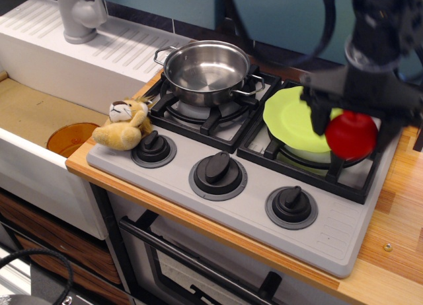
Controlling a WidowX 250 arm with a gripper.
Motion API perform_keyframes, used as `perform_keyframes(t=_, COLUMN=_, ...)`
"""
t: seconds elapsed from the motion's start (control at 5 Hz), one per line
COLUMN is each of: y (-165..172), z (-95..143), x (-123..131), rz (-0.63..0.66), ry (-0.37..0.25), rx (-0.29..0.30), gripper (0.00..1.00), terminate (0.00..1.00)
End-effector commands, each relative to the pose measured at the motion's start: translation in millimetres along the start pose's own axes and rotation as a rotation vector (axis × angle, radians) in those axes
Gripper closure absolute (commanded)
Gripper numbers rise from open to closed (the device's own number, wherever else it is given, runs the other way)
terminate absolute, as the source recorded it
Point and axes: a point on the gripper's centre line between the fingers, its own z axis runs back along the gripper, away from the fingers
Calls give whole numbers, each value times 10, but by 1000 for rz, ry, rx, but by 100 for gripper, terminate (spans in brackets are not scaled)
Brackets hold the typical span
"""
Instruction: Put apple on plate and stuffedlion in pot or pan on stove
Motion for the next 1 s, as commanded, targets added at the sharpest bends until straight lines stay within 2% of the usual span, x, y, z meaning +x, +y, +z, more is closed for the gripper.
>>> perform_keyframes(t=0.0, y=242, z=25, x=581, rz=-58, ry=-60, rx=-10, gripper=100, terminate=0)
perform_keyframes(t=0.2, y=300, z=-66, x=592, rz=-72, ry=-70, rx=-18, gripper=100, terminate=0)
perform_keyframes(t=0.4, y=342, z=-108, x=539, rz=-85, ry=-79, rx=-23, gripper=0, terminate=0)
perform_keyframes(t=0.8, y=332, z=-123, x=357, rz=-71, ry=-83, rx=-36, gripper=0, terminate=0)
